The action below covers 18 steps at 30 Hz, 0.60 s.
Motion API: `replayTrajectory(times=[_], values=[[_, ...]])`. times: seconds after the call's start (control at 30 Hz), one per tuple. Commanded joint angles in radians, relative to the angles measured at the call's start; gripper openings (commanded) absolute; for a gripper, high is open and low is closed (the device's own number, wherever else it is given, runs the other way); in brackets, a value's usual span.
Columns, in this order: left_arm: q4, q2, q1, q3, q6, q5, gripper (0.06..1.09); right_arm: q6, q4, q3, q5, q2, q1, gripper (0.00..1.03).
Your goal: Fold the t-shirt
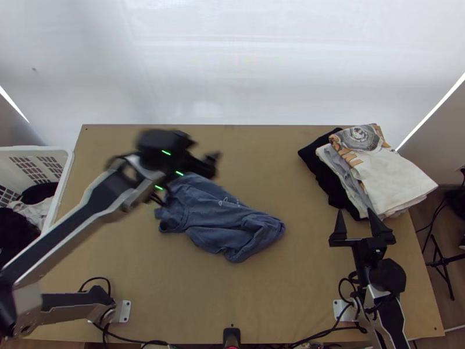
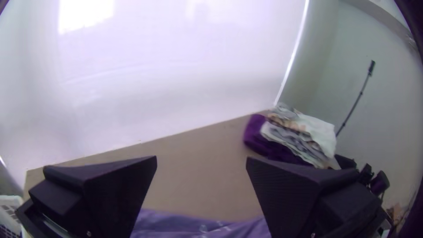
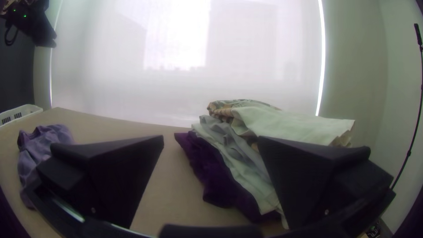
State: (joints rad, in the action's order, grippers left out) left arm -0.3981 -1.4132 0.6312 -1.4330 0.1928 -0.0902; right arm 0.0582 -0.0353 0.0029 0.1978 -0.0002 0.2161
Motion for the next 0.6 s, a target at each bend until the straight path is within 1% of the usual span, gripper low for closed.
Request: replayTrajectory(times=[0.0,0.07,0.27,0.4,0.57], values=[[-0.111,0.155,-0.412,0.029,-0.127,0.049,1.04,0.0,0.0,0.0,0.0,0.0,0.0,0.99],[-0.153,0.183,-0.533,0.039,-0.141,0.095,1.04,0.0,0.0,0.0,0.0,0.0,0.0,0.99],[-0.243,0.276,-0.751,0.134,-0.161,0.102,1.04,0.0,0.0,0.0,0.0,0.0,0.0,0.99],[-0.268,0.367,-0.804,0.235,-0.145,0.102,1.04,0.0,0.0,0.0,0.0,0.0,0.0,0.99],[-0.286,0.431,-0.846,0.313,-0.082,0.101,1.04,-0.001,0.0,0.0,0.0,0.0,0.0,0.99]])
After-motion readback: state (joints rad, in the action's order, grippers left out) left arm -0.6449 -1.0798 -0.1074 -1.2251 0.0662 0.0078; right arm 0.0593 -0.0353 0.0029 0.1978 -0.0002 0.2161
